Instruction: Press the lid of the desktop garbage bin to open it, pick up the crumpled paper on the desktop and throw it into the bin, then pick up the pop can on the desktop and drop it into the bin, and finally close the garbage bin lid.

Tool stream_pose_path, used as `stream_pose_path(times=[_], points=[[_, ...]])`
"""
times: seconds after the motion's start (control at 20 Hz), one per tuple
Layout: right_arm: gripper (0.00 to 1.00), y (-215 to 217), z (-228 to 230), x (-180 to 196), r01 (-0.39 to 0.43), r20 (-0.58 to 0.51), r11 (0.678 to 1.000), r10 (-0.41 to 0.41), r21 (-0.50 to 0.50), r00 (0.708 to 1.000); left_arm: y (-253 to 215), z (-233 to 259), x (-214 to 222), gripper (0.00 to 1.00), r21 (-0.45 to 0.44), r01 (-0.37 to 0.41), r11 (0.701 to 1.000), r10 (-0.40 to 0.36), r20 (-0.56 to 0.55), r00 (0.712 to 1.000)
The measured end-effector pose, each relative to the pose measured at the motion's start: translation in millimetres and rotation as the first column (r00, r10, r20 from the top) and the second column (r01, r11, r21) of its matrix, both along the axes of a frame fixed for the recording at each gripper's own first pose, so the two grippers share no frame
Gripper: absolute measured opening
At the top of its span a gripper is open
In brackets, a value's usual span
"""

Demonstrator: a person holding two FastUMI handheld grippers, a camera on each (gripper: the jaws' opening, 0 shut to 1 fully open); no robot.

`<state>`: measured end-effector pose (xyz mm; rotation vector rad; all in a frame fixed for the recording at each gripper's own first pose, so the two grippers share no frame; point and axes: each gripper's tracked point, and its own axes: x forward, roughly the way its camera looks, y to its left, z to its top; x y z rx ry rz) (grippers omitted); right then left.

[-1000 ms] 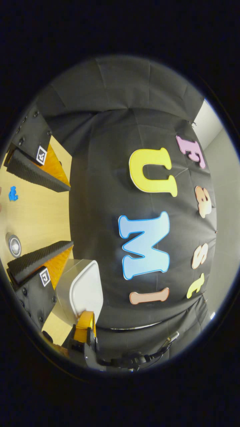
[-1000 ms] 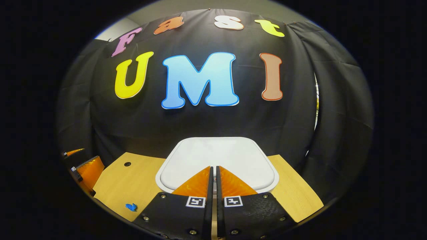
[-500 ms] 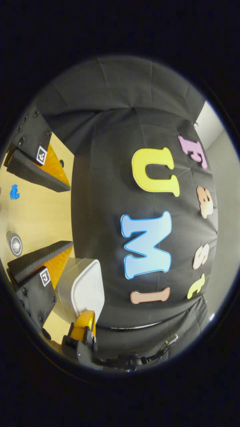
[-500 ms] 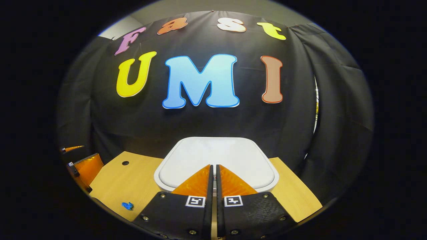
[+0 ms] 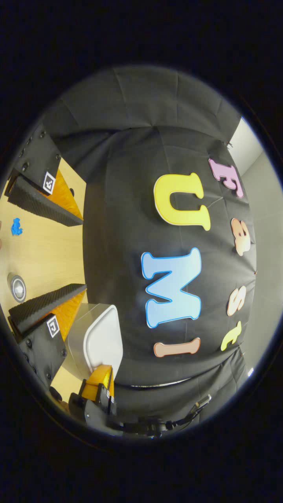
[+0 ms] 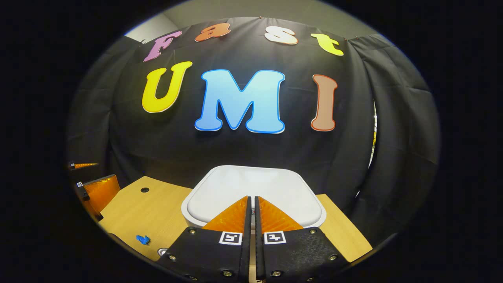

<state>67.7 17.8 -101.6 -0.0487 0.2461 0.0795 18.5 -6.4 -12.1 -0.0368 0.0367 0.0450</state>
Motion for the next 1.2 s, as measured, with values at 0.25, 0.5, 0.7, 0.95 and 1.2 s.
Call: stream_pose_path(times=[0.25,0.5,0.7,0.95,1.2], points=[[0.16,-10,2,1,0.021,-0.018,0.999,-0.02,0.049,1.0,0,0,0,1.0,0.0,0.003,1.0,-0.003,-0.002,1.0],[0.42,-17,4,3,0.048,-0.057,0.99,-0.041,0.132,0.998,1,-1,-1,1.0,-0.002,0.004,1.0,-0.004,-0.002,1.0],[0.6,-17,26,2,0.054,-0.006,0.988,-0.054,0.145,0.999,3,-3,-1,0.9,-0.001,0.002,1.0,-0.002,-0.004,1.0],[0.69,-22,74,4,0.073,0.145,0.985,-0.096,0.158,0.985,4,-6,0,1.0,-0.005,-0.001,1.0,0.001,-0.014,1.0],[0.69,-26,87,0,0.081,0.196,0.987,-0.108,0.142,0.975,3,-7,1,0.9,-0.01,0.002,1.0,-0.002,-0.017,1.0]])
